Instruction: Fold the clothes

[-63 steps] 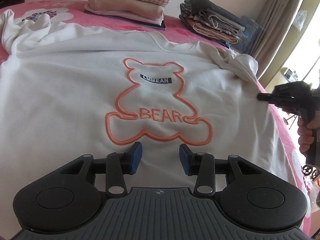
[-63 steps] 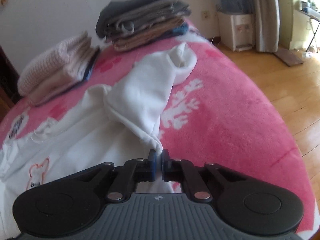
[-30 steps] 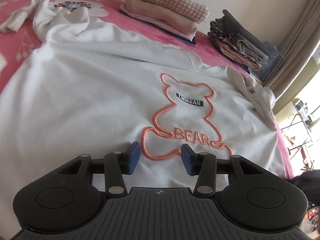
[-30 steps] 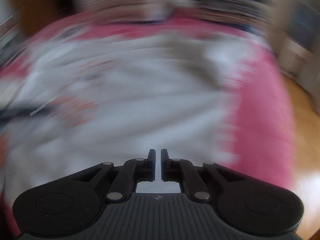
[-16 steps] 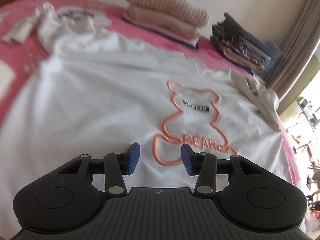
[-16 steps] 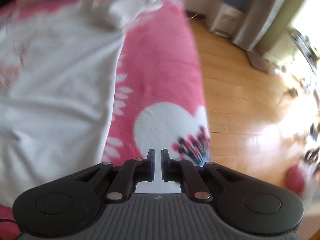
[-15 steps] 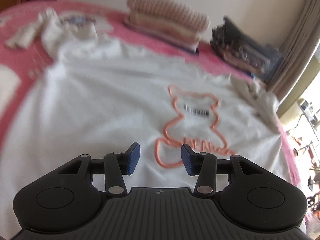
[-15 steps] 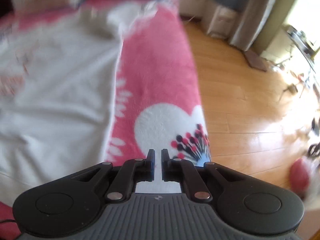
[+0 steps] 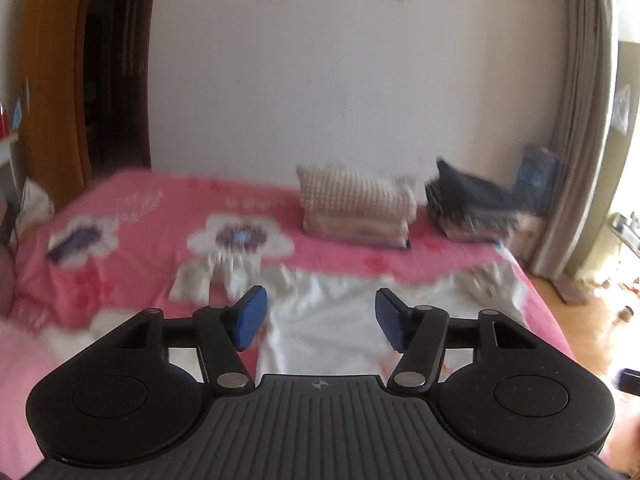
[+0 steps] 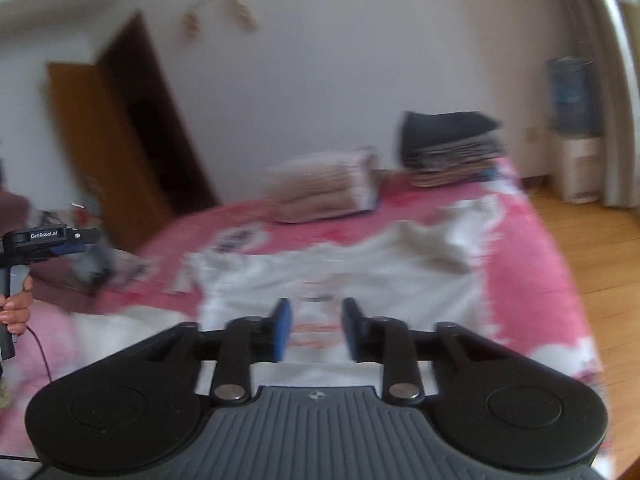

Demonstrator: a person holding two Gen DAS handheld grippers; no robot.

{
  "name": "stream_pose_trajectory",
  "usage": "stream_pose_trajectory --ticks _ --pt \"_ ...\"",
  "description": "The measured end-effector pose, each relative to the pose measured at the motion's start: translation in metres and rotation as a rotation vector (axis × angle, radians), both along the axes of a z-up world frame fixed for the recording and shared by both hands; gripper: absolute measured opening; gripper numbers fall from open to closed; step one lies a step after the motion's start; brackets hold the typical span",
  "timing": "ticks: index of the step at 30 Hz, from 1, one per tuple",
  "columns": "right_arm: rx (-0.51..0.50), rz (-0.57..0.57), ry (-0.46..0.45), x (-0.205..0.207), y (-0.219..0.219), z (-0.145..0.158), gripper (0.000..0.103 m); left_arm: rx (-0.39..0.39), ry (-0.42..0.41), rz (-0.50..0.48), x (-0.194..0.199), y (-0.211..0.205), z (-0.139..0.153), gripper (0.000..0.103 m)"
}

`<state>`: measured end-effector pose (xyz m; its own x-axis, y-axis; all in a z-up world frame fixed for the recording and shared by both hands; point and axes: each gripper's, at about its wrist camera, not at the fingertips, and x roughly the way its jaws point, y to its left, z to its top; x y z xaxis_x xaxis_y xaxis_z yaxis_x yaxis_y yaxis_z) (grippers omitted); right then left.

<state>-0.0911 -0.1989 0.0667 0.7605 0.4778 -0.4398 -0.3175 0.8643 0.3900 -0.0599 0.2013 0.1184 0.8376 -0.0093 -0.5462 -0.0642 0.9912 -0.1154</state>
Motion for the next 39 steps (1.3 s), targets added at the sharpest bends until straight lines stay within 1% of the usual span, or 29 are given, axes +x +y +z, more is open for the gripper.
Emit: stream_pose_trajectory --ticks 1,2,3,5,6,7,8,9,11,12,13,16,18,22,26,29,31,35,37,39 --pt "0.024 0.022 0.003 -0.004 0.006 -0.003 0.037 -0.016 0.040 -0.004 -0.009 -0.002 -0.005 0.061" --pt "0.036 0.042 0.013 -0.007 0.012 -0.008 0.036 -0.040 0.091 -0.009 -0.017 -0.008 -0.016 0.061" --pt "0.039 0.057 0.042 -0.009 0.018 -0.016 0.037 -0.075 0.148 -0.014 -0.025 -0.016 -0.032 0.061" --pt "0.051 0.078 0.125 -0.012 0.029 -0.035 0.037 -0.162 0.256 -0.020 -0.037 -0.035 -0.070 0.061" --pt "0.060 0.081 0.174 -0.014 0.033 -0.045 0.037 -0.205 0.296 -0.027 -0.041 -0.045 -0.087 0.061" --pt "0.073 0.074 0.231 -0.015 0.034 -0.056 0.037 -0.240 0.331 -0.031 -0.043 -0.056 -0.103 0.061" --pt "0.085 0.061 0.290 -0.015 0.035 -0.067 0.037 -0.252 0.344 -0.034 -0.043 -0.067 -0.117 0.061" --pt "0.099 0.042 0.342 -0.013 0.034 -0.077 0.037 -0.240 0.347 -0.028 -0.041 -0.079 -0.131 0.061" --pt "0.136 -0.013 0.431 -0.011 0.028 -0.095 0.037 -0.159 0.357 0.019 -0.035 -0.098 -0.159 0.061" --pt "0.162 -0.043 0.477 -0.011 0.024 -0.104 0.037 -0.122 0.375 0.045 -0.030 -0.104 -0.170 0.061" --pt "0.174 -0.069 0.511 -0.011 0.021 -0.112 0.037 -0.104 0.400 0.066 -0.028 -0.106 -0.178 0.061" --pt "0.149 -0.110 0.559 -0.009 0.018 -0.126 0.037 -0.118 0.468 0.064 -0.024 -0.111 -0.199 0.061" --pt "0.155 -0.114 0.591 -0.008 0.020 -0.137 0.037 -0.109 0.482 0.070 -0.023 -0.112 -0.209 0.061" --pt "0.173 -0.105 0.671 -0.003 0.027 -0.161 0.037 -0.059 0.494 0.066 -0.027 -0.119 -0.220 0.061" --pt "0.180 -0.095 0.752 0.007 0.035 -0.182 0.037 -0.066 0.489 0.058 -0.023 -0.110 -0.216 0.061" --pt "0.192 -0.112 0.797 0.011 0.031 -0.191 0.037 -0.018 0.497 0.002 -0.020 -0.108 -0.210 0.061" --pt "0.211 -0.125 0.826 0.014 0.029 -0.197 0.037 0.037 0.506 -0.058 -0.017 -0.111 -0.207 0.061" --pt "0.290 -0.154 0.865 0.018 0.024 -0.208 0.037 0.195 0.489 -0.220 -0.021 -0.127 -0.206 0.061" --pt "0.333 -0.160 0.866 0.017 0.020 -0.209 0.037 0.288 0.480 -0.307 -0.025 -0.140 -0.210 0.061" --pt "0.365 -0.163 0.862 0.017 0.018 -0.209 0.037 0.353 0.477 -0.379 -0.030 -0.152 -0.218 0.061"
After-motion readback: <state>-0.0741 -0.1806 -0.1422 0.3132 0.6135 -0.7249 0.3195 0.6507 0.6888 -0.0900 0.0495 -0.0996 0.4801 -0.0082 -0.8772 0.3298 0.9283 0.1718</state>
